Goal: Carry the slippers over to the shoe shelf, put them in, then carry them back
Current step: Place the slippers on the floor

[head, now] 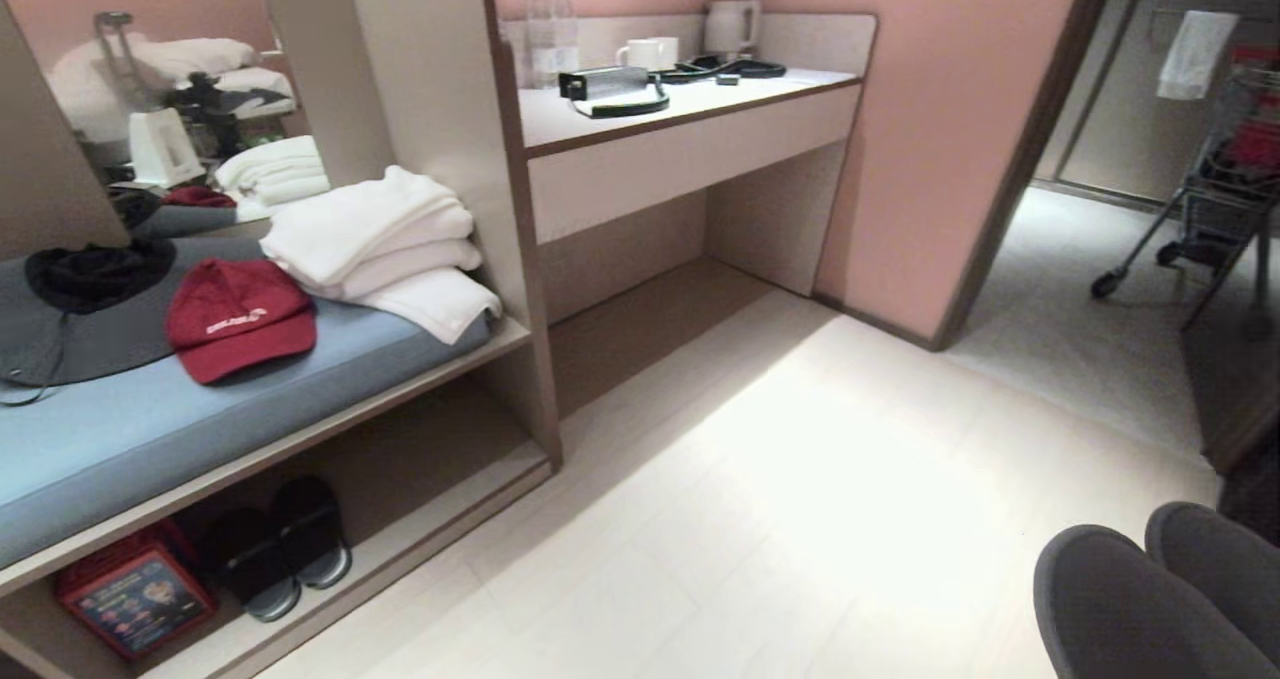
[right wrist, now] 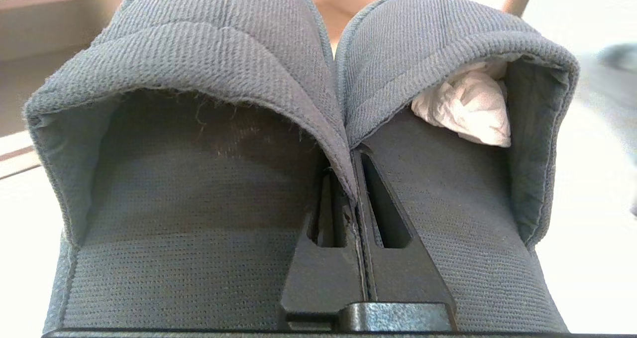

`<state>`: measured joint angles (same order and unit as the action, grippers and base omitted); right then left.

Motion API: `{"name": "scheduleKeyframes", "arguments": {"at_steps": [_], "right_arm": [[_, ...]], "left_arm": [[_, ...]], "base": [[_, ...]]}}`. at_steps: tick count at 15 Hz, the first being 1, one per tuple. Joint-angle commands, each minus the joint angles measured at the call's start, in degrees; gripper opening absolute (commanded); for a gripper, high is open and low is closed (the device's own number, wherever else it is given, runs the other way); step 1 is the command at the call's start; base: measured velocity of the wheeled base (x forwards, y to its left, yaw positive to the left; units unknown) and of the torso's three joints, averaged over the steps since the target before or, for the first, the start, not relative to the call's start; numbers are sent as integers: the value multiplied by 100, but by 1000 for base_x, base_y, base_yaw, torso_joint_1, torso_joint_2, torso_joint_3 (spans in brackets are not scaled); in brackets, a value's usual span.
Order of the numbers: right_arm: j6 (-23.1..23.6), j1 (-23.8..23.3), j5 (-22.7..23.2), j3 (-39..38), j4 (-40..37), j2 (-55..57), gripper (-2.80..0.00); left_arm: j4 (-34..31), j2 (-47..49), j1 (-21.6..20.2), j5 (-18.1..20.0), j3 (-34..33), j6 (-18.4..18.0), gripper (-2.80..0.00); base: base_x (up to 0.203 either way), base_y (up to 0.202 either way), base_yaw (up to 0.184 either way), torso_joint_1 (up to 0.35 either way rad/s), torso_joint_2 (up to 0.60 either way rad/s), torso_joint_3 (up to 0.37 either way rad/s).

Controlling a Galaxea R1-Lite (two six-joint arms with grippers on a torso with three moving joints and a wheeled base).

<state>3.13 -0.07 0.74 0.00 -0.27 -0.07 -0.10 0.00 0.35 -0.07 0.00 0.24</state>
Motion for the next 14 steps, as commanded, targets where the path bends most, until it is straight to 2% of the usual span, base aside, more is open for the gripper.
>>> {"name": "scheduleKeyframes", "arguments": {"at_steps": [1,7,14], "right_arm": [[3,-1,5,-9,0,-10,-280],[29,-1,22,-7,0,-1,-280],[21,-1,14,-9,0,-10,-280]], "left_arm": [[1,0,0,-10,-9,2,-280],[1,0,0,-1,-9,2,-280],[1,0,0,-1,-9,2,-280]], "base": [[2,8,-173,2,7,2],[1,7,-156,4,3,3],[0,0,-9,1,0,0]]}}
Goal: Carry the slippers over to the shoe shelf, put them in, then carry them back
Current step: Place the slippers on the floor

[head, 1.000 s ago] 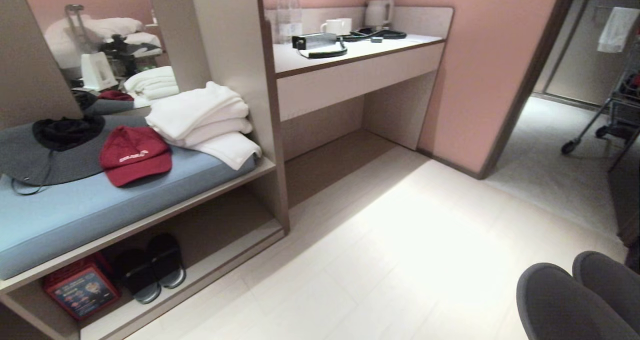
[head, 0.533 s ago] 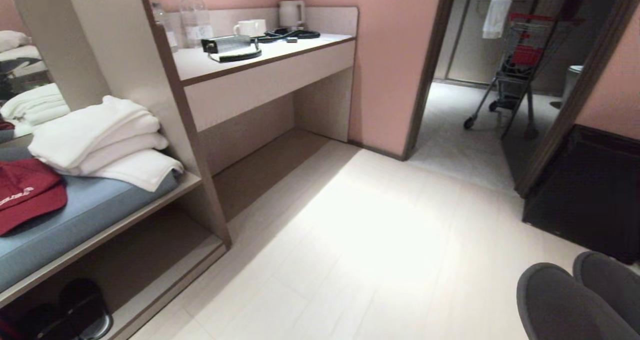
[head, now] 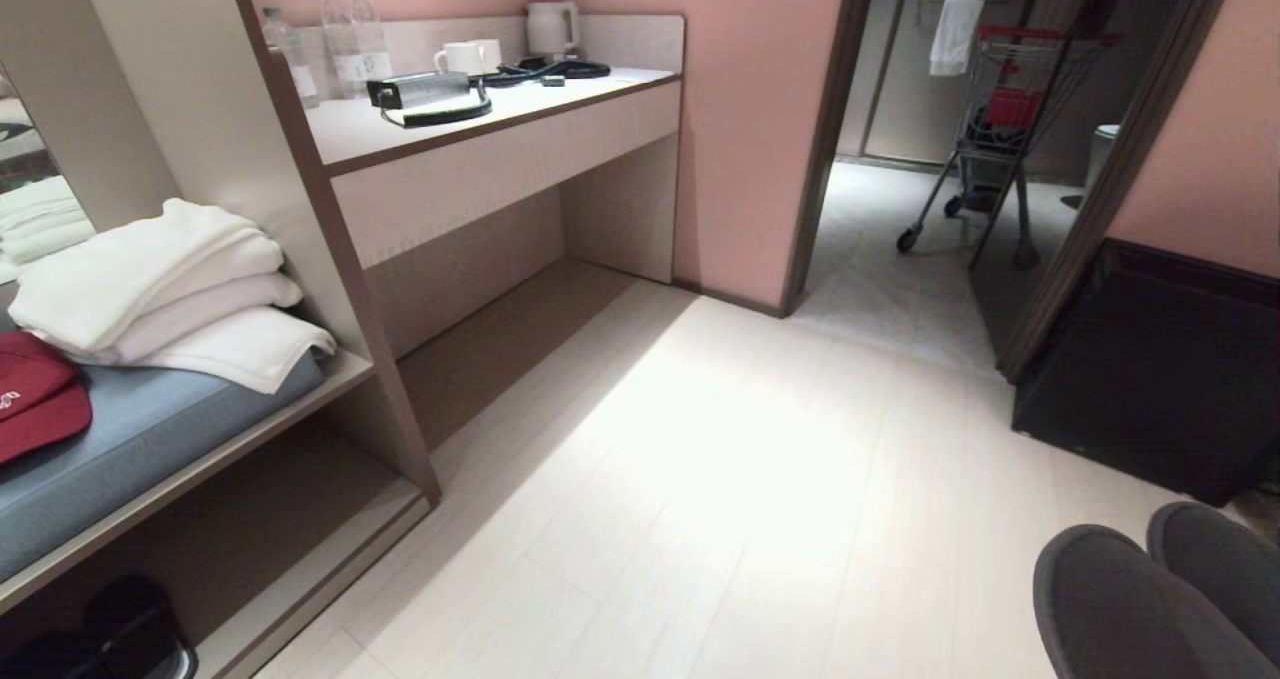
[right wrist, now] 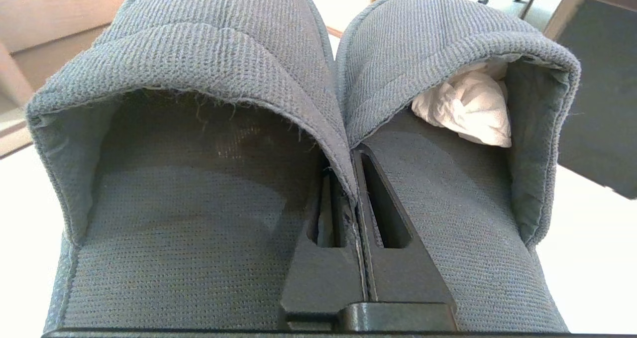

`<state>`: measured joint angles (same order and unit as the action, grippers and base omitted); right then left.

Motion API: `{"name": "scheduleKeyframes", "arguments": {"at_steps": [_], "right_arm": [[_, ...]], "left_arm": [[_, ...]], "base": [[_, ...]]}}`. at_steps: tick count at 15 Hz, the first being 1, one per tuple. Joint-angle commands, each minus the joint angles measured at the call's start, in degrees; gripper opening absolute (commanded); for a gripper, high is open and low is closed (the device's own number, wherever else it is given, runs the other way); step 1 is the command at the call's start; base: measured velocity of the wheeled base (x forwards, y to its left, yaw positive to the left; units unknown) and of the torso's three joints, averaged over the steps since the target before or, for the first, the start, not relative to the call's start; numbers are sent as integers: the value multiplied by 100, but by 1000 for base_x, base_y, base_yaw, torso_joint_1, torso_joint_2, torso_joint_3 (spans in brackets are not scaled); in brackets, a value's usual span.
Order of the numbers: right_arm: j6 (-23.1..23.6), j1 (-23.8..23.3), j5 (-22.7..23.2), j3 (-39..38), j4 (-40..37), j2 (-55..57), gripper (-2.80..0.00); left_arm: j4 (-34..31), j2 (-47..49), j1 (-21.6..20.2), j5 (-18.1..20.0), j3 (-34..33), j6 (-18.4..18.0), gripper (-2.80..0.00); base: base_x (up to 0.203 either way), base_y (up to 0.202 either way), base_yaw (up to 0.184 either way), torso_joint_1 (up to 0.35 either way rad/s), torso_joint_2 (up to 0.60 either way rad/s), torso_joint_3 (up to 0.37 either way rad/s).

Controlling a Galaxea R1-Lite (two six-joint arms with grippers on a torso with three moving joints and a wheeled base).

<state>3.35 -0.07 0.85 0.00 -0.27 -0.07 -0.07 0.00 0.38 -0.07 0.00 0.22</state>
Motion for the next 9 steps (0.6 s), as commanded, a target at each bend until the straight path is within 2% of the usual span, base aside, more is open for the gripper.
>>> {"name": "scheduleKeyframes", "arguments": {"at_steps": [1,3,9], "right_arm": [[-1,-1,3,-9,0,-10,-280],[-1,-1,3,-9,0,-10,-280],[8,-1,3,-9,0,-10,-280]], "left_arm": [[-1,0,-3,-1,-9,-4,-280],[-1,0,-3,-1,-9,-4,-280],[-1,0,-3,-1,-9,-4,-280]], "base": [[0,0,0,0,0,0],[37,0,0,0,0,4],[190,0,-2,3,3,2]]}}
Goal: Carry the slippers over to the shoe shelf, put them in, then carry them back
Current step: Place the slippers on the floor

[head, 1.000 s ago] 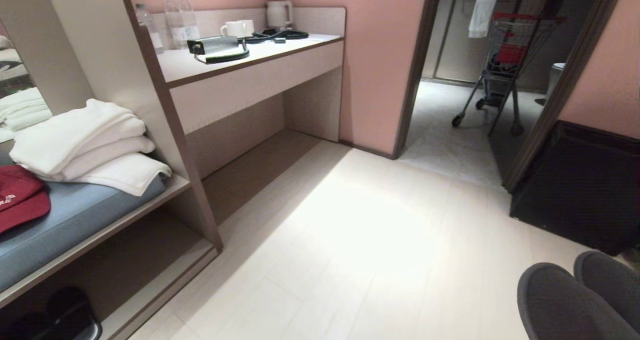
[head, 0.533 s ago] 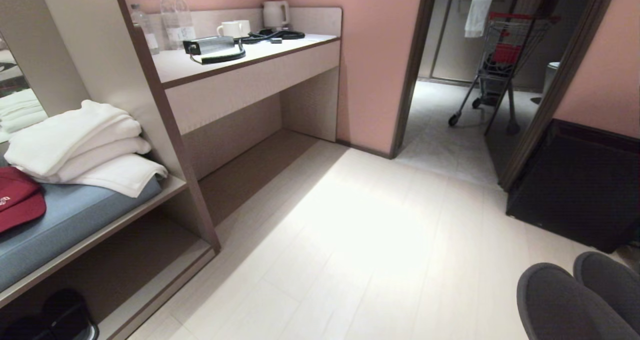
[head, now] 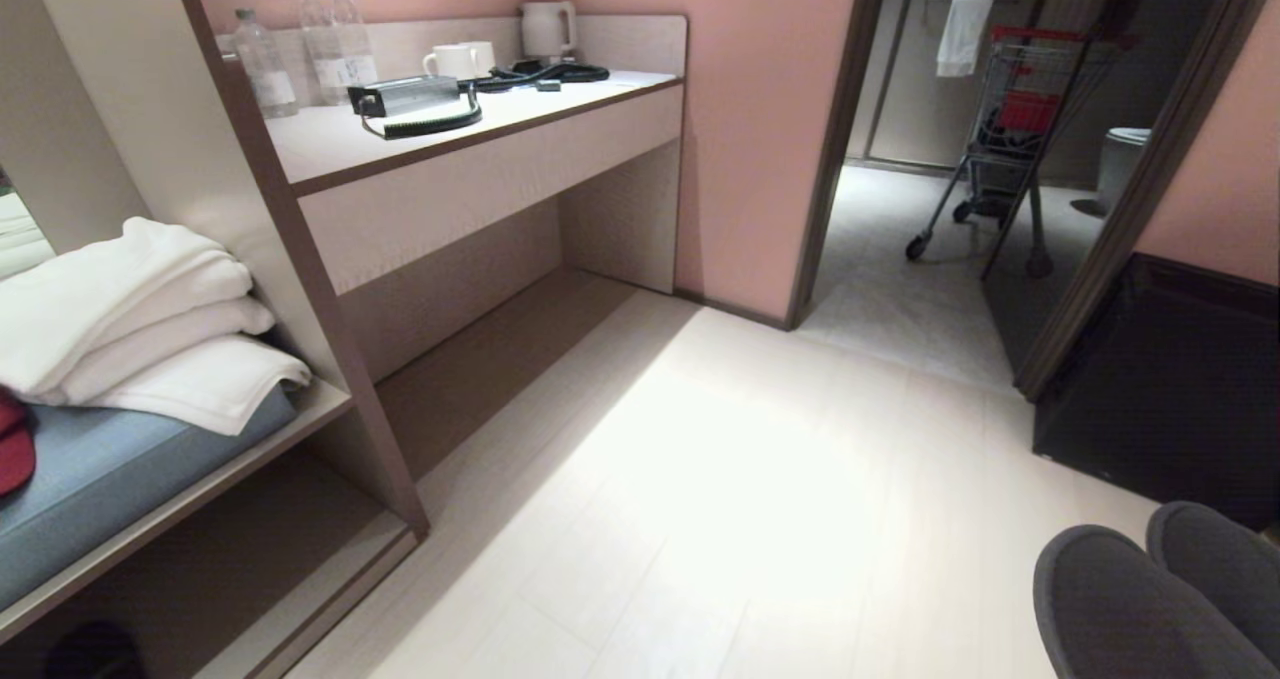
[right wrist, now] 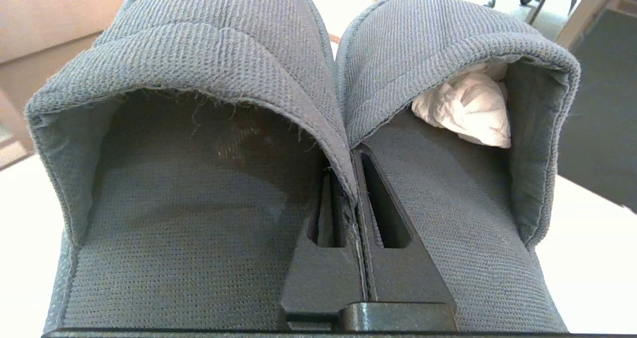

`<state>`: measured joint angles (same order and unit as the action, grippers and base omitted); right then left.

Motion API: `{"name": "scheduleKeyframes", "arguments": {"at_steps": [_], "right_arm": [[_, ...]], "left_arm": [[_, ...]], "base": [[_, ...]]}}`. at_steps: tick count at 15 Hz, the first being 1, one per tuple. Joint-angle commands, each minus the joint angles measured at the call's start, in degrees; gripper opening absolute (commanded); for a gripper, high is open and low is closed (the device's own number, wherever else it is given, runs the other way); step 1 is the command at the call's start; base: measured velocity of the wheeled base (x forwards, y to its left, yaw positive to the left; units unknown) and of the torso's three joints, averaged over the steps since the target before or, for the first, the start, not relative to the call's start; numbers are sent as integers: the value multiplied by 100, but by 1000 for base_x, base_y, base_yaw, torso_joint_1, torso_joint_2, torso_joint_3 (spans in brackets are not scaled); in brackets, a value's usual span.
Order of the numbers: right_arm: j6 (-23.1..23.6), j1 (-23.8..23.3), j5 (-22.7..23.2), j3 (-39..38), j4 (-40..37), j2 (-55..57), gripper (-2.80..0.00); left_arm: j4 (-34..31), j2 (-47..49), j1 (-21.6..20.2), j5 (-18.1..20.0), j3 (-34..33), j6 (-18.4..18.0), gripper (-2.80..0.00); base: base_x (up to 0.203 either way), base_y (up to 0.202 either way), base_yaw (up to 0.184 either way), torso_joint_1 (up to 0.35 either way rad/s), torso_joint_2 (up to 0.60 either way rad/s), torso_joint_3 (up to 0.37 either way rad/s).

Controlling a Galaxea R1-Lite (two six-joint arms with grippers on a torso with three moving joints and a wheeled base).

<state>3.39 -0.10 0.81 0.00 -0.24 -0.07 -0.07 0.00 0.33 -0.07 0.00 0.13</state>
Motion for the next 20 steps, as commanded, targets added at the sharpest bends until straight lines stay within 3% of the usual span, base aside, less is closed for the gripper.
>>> {"name": "scheduleKeyframes", "arguments": {"at_steps": [1,20], "right_arm": [[5,1,-2,-9,7,-10,-280],[-22,1,-2,-9,-2,-1,-280]], "left_arm": [[-1,0,2,-1,-9,4,-280],[-1,0,2,-1,-9,4,-280]], "base": [[195,0,1,-1,-3,4],[197,0,-1,4,2,3]]}}
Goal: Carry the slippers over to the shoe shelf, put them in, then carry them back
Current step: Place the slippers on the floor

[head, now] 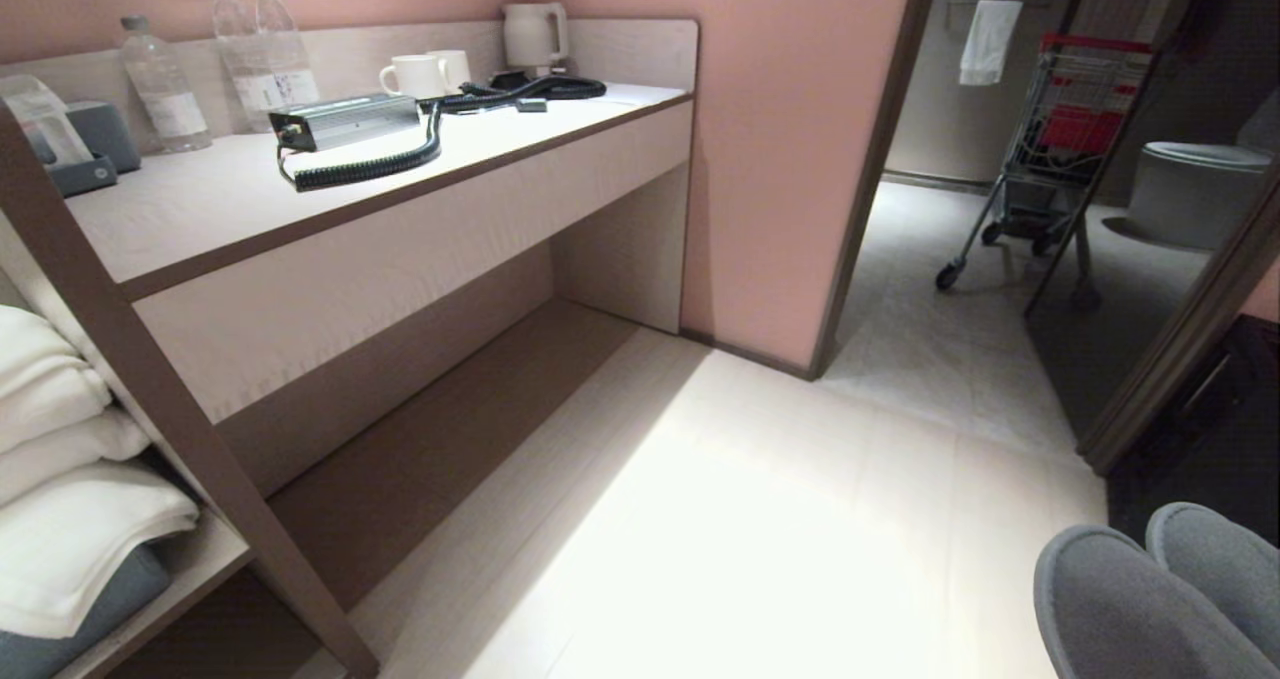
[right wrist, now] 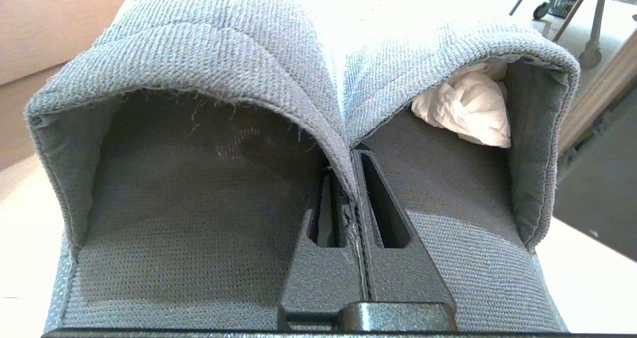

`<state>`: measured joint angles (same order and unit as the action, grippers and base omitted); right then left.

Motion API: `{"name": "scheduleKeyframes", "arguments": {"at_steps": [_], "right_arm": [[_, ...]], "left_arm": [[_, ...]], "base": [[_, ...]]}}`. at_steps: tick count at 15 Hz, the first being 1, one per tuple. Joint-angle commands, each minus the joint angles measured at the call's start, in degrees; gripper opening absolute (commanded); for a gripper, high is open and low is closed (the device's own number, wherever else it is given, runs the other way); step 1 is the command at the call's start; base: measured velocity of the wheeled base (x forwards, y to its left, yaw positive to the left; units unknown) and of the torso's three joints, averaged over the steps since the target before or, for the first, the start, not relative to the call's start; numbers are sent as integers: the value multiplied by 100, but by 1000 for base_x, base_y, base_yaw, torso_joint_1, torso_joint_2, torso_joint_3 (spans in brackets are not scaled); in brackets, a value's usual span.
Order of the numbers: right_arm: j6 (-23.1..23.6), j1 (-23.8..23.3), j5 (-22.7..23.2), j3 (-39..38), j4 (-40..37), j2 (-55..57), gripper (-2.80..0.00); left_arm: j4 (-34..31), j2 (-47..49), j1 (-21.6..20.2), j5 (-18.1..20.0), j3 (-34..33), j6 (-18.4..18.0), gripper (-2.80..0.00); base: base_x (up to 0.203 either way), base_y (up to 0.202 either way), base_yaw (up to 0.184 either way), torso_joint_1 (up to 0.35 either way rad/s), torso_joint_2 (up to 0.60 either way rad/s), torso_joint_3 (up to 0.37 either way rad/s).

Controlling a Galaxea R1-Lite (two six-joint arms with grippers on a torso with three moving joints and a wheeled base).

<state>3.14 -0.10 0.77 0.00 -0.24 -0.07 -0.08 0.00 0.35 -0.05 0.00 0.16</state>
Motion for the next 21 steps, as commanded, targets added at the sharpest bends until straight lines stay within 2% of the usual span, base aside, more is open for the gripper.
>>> {"name": "scheduleKeyframes", "arguments": {"at_steps": [1,10,21], "right_arm": [[3,1,2,-9,-2,-10,-280],[-50,2,-6,-9,-2,-10,-280],[-50,1,2,-9,-2,-1,-280]], "left_arm": [[-1,0,0,-4,-9,1,-280],[-1,0,0,-4,-9,-16,-280],[-1,9,0,-13,-9,10,-280]], "base": [[194,0,-1,-3,5,4],[183,0,-1,3,3,2],[0,0,0,2,2,-151]]}}
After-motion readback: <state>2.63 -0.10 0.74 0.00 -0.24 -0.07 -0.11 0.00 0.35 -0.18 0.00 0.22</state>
